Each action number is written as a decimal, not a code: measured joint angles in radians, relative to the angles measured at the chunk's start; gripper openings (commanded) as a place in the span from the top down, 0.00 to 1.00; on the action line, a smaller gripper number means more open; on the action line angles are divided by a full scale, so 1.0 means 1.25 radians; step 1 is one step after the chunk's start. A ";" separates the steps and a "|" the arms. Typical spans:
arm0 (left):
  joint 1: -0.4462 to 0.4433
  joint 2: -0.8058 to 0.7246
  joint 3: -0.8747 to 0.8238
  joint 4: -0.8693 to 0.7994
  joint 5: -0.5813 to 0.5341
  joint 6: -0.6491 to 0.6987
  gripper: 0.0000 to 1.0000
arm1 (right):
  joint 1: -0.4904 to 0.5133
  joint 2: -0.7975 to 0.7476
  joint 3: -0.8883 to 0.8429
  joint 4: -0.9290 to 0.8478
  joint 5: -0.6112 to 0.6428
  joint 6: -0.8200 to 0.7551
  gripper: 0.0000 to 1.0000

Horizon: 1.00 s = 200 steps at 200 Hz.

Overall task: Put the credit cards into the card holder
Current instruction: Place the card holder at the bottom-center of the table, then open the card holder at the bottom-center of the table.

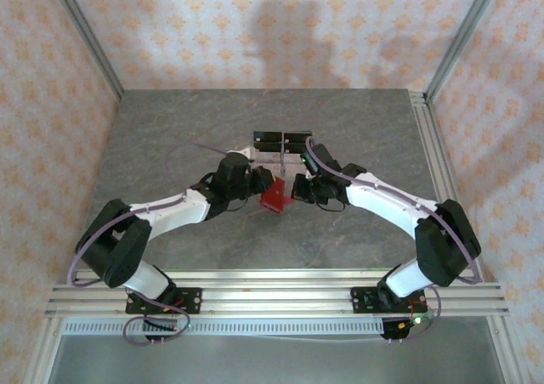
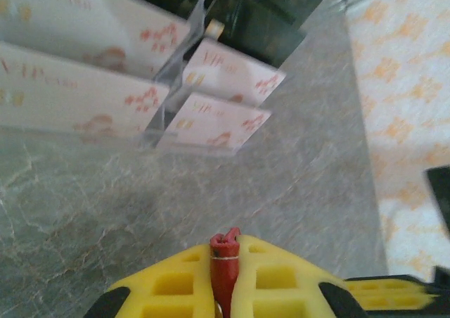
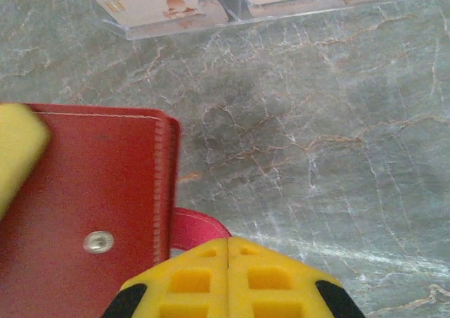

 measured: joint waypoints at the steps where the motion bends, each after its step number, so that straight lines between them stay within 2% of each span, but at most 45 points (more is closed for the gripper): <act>1: -0.001 0.002 0.000 0.000 0.000 0.000 0.96 | 0.000 0.000 -0.001 0.000 0.000 0.000 1.00; 23: -0.024 0.043 -0.015 0.007 -0.010 0.006 0.87 | -0.004 -0.003 -0.033 0.001 -0.002 -0.009 1.00; 38: -0.032 0.062 -0.024 0.009 -0.016 0.008 0.71 | -0.009 -0.003 -0.058 0.002 -0.005 -0.016 1.00; 60: -0.034 0.074 -0.035 0.007 -0.032 0.016 0.40 | -0.018 -0.003 -0.088 0.004 -0.009 -0.021 1.00; 82: -0.034 0.071 -0.036 -0.009 -0.060 0.036 0.27 | -0.020 -0.003 -0.096 0.007 -0.018 -0.023 1.00; 142: -0.034 0.016 0.023 -0.198 -0.122 0.127 0.22 | -0.020 -0.029 -0.096 0.016 -0.046 -0.023 1.00; 200: -0.034 -0.016 0.029 -0.281 -0.127 0.167 0.21 | -0.019 -0.054 -0.008 0.014 -0.091 -0.008 1.00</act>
